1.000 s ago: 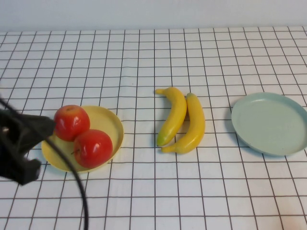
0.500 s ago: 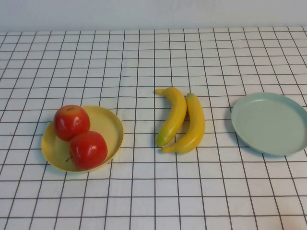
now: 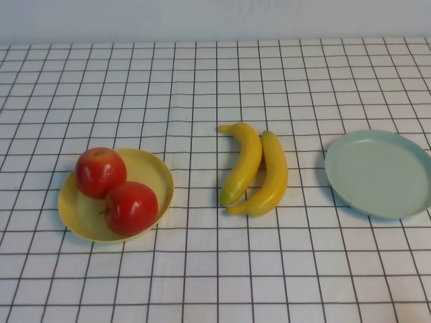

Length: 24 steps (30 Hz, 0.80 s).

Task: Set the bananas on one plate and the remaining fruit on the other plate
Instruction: Put another type of fruit in the right plate

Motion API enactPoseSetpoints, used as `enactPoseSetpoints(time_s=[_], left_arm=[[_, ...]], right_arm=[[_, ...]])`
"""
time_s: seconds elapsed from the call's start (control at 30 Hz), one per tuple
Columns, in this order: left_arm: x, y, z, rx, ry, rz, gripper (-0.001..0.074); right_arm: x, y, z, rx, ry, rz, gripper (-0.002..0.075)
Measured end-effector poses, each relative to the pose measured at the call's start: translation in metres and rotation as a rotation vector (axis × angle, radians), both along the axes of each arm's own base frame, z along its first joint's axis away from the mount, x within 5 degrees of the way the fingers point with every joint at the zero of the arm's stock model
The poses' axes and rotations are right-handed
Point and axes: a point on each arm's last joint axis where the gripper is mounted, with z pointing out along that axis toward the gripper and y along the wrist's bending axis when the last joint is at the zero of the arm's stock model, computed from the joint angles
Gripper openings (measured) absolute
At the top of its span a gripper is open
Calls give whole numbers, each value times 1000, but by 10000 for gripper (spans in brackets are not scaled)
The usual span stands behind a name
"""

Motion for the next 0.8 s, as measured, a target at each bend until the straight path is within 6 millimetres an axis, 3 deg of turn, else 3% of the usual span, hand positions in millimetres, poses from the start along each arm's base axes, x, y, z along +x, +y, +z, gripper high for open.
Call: enactPoseSetpoints(time_s=[0.3, 0.8], left_arm=[[5, 4, -46, -17, 153, 102, -2], [5, 4, -48, -19, 169, 102, -2]], right_arm=[[0, 0, 0, 0, 0, 0, -15], [0, 0, 0, 0, 0, 0, -15]])
